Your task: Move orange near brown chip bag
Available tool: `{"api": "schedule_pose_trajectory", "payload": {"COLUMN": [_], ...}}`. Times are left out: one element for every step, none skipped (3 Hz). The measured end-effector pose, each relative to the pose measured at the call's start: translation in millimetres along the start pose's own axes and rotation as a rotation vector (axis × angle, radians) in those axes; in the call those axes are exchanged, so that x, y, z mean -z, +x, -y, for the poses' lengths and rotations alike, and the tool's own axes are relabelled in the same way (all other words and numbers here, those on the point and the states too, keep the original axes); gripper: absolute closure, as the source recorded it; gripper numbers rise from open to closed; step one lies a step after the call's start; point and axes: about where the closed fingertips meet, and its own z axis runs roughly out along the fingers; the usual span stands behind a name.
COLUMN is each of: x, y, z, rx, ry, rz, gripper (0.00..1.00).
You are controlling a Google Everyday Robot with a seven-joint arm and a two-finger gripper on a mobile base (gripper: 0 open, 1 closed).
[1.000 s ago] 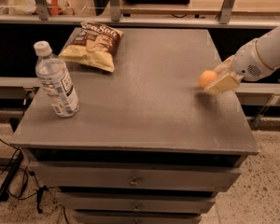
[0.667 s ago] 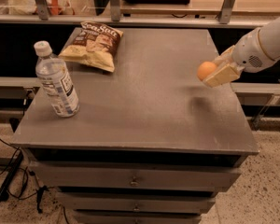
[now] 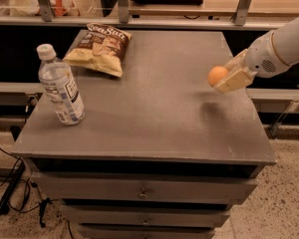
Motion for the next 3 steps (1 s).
{"api": "schedule_pose_trajectory", "payload": {"x": [-23,-58,-95], "y": [-20,-73,-125], "z": [24,57,76], "rx": [0.016,0.084,0.165], "ry": [0.027,0.024,-0.001], "rz": [0.008,0.026,0.025], "gripper": [1.0,1.0,1.0]}}
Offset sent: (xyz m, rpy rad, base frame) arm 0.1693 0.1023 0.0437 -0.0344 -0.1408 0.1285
